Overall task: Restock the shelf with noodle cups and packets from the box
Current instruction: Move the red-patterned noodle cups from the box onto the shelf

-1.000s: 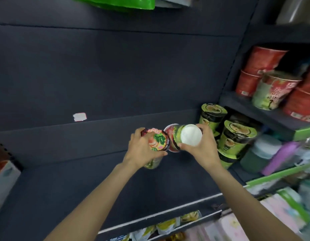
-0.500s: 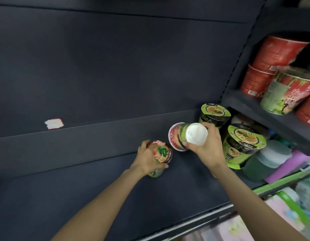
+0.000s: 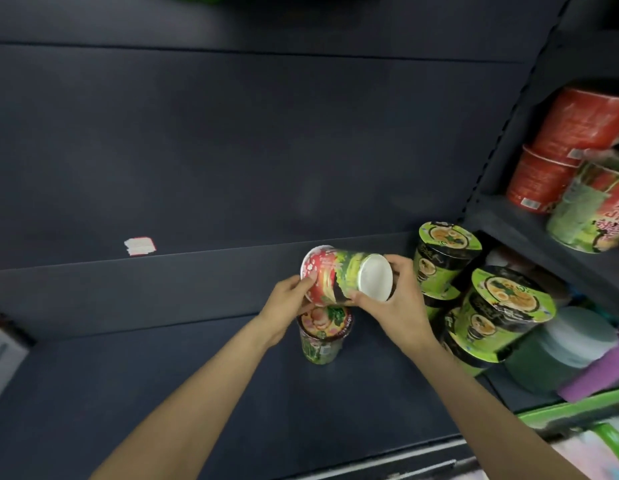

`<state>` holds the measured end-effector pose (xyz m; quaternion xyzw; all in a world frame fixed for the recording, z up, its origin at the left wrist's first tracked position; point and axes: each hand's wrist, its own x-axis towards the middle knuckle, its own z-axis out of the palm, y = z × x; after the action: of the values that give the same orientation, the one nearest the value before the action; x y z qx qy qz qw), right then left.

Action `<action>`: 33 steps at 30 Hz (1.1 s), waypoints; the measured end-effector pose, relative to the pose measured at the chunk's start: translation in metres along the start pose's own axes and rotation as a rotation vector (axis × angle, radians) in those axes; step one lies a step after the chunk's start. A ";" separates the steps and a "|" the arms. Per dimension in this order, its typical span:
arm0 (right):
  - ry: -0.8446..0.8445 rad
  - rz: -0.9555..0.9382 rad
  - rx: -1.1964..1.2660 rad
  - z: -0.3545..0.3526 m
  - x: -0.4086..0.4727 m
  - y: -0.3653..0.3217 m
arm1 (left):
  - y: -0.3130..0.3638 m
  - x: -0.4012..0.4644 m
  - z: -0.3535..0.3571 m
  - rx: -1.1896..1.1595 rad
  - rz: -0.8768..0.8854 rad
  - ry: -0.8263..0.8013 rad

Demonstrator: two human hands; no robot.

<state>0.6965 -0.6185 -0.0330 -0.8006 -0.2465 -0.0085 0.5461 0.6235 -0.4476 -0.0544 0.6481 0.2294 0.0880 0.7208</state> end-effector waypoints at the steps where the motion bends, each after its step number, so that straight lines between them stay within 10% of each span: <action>1: -0.017 0.007 0.008 0.002 -0.001 0.000 | 0.003 -0.003 -0.003 -0.056 -0.004 -0.009; 15: -0.290 0.119 -0.334 0.027 0.006 0.000 | 0.025 -0.022 -0.019 0.487 0.560 0.128; 24: -0.168 0.223 -0.196 0.028 0.004 0.017 | -0.028 -0.018 -0.038 0.329 -0.104 0.028; 33: -0.116 0.262 -0.130 0.034 0.008 0.034 | -0.045 0.004 -0.026 0.093 -0.311 -0.008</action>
<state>0.7082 -0.5954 -0.0737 -0.8586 -0.1702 0.0931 0.4746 0.6074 -0.4290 -0.1002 0.6377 0.3280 -0.0382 0.6959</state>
